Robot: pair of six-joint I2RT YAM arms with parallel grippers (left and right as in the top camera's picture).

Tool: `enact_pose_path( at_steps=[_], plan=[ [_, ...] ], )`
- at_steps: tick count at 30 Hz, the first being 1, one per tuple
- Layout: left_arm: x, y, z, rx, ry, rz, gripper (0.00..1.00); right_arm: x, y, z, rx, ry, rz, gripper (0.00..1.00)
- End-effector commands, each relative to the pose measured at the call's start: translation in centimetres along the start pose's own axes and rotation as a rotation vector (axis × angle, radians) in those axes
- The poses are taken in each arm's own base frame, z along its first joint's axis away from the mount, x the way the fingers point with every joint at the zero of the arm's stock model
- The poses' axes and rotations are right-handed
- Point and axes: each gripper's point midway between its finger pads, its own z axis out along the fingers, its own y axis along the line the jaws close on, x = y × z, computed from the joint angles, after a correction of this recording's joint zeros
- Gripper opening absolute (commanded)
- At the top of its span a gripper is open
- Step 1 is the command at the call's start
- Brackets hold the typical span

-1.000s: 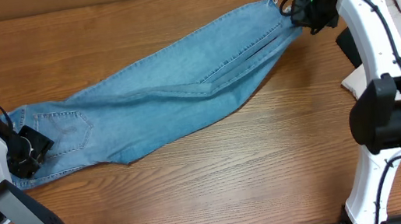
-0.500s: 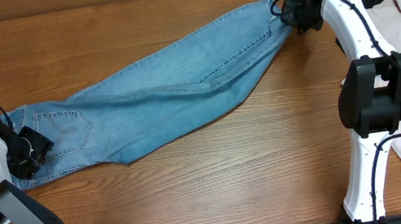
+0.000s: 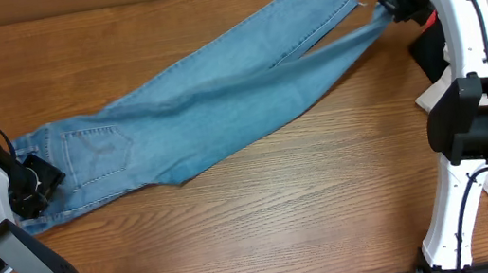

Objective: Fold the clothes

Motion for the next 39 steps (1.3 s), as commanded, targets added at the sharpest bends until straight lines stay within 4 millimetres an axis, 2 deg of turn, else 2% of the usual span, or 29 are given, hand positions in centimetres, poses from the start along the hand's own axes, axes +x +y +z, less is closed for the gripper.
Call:
enact_pose_path(
  at_steps=[1, 10, 13, 14, 15, 16, 17, 18, 19, 21, 24, 26, 31, 34, 39],
  plan=[
    [-0.5, -0.2, -1.1, 0.005, -0.038, 0.026, 0.53, -0.4, 0.1, -0.8, 0.003, -0.018, -0.024, 0.06],
    [-0.5, -0.2, -1.1, 0.006, -0.039, 0.026, 0.52, -0.5, 0.4, -0.8, -0.007, -0.027, -0.038, 0.06],
    [-0.5, -0.2, -1.1, 0.007, -0.041, 0.026, 0.52, -2.1, 2.6, -0.7, -0.089, -0.091, -0.032, 0.09],
    [-0.5, -0.2, -1.1, 0.007, -0.040, 0.025, 0.53, -3.1, 3.9, -0.4, -0.132, -0.139, -0.026, 0.10],
    [-0.5, -0.2, -1.1, 0.007, -0.040, 0.025, 0.53, -4.0, 5.2, -0.4, -0.180, -0.177, -0.033, 0.20],
    [-0.5, -0.2, -1.1, 0.008, -0.040, 0.025, 0.52, -4.9, 6.9, 0.0, -0.235, -0.225, -0.048, 0.48],
    [-0.5, -0.2, -1.1, 0.010, -0.039, 0.026, 0.52, -5.5, 8.1, 0.4, -0.268, -0.258, -0.056, 0.82],
    [-0.5, -0.2, -1.1, 0.010, -0.038, 0.026, 0.53, -5.6, 9.0, 0.8, -0.290, -0.275, -0.064, 1.00],
    [-0.4, -0.2, -1.1, 0.009, -0.035, 0.026, 0.53, -5.4, 10.1, 1.5, -0.323, -0.279, -0.078, 1.00],
    [-0.2, -0.1, -1.1, 0.006, -0.028, 0.026, 0.52, -4.7, 10.8, 2.4, -0.331, -0.258, -0.090, 1.00],
    [0.0, 0.0, -1.1, 0.000, -0.021, 0.026, 0.53, -3.4, 10.2, 3.3, -0.290, -0.218, -0.143, 1.00],
    [-0.1, 0.0, -1.1, 0.001, -0.023, 0.026, 0.52, -2.6, 9.1, 3.6, -0.237, -0.193, -0.203, 1.00],
    [-0.1, 0.1, -1.1, -0.004, -0.023, 0.048, 0.53, -0.6, 3.8, 3.9, -0.070, -0.063, -0.219, 1.00],
    [-0.3, 0.7, -1.1, -0.035, -0.033, 0.033, 0.54, -0.3, 1.6, 2.3, -0.028, -0.016, -0.192, 1.00],
    [-1.8, 0.4, -1.3, -0.030, -0.094, 0.018, 0.63, 0.1, -0.4, -2.7, -0.005, 0.003, -0.191, 1.00]
  ],
)
